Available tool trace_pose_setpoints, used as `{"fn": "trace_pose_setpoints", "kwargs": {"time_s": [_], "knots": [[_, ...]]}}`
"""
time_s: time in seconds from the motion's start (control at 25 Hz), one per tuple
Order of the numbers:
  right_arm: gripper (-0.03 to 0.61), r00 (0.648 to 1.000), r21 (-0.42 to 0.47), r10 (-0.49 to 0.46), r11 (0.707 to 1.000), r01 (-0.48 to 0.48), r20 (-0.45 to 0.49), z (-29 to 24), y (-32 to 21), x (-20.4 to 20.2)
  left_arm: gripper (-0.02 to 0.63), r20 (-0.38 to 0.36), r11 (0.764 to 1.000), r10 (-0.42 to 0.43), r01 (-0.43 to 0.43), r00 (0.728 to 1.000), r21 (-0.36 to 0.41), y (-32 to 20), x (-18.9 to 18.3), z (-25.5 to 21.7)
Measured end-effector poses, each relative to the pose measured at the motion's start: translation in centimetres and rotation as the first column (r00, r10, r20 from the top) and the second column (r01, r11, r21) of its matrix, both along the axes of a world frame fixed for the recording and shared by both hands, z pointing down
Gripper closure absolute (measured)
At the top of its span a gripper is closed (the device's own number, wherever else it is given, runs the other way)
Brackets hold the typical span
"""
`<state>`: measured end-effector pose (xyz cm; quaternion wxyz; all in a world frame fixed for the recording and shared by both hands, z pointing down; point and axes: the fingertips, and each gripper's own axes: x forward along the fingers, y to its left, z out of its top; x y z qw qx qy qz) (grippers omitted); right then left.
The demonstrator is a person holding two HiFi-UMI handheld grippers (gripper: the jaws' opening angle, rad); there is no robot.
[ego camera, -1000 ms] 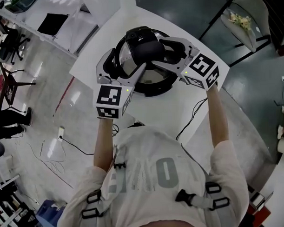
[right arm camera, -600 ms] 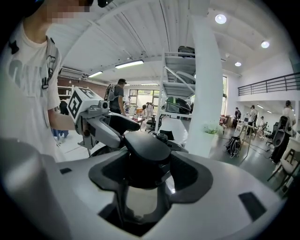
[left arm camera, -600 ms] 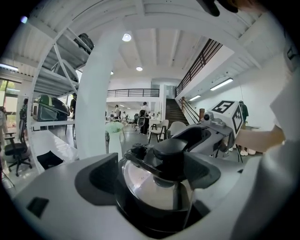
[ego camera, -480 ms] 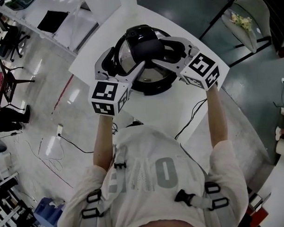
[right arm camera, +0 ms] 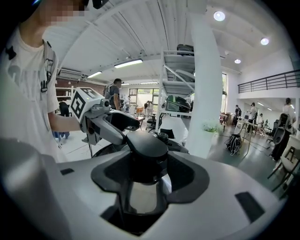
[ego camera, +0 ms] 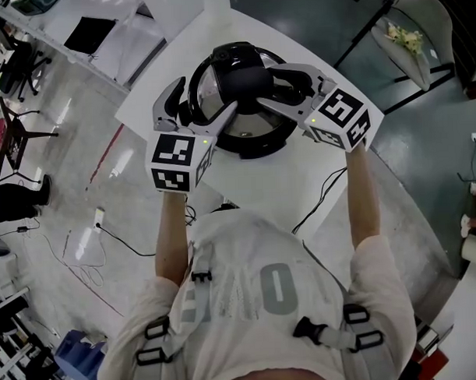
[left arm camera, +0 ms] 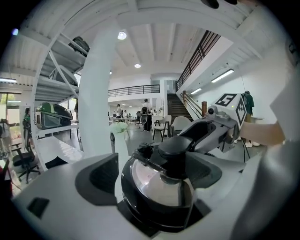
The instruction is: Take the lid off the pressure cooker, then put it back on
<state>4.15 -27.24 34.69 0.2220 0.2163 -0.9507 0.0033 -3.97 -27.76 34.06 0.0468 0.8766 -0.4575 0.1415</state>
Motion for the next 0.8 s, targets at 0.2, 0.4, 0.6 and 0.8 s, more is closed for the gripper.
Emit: {"fn": "trace_pose_setpoints", "kwargs": {"time_s": [0.2,0.4,0.6,0.8], "knots": [[0.362,1.000,0.008,0.005,1.000,-0.005,-0.008,-0.1,0.4,0.4,0.173,0.018,1.000,-0.005,0.004,1.000,0.003,0.2,-0.2,-0.1],[0.347,0.996,-0.032,-0.072,0.997,0.074,0.060,0.0,0.3,0.1,0.237,0.016,0.998,0.066,-0.066,0.998,-0.006,0.8,0.9,0.0],[0.325,0.990,-0.033,-0.137,0.990,0.137,0.020,-0.1,0.1,-0.4,0.357,0.028,0.987,0.159,-0.159,0.987,-0.021,1.6,2.4,0.0],[0.324,0.979,-0.053,-0.176,0.984,0.171,-0.106,0.1,0.1,-0.5,0.393,0.013,0.947,0.316,-0.314,0.949,-0.069,1.7,3.1,0.2]]}}
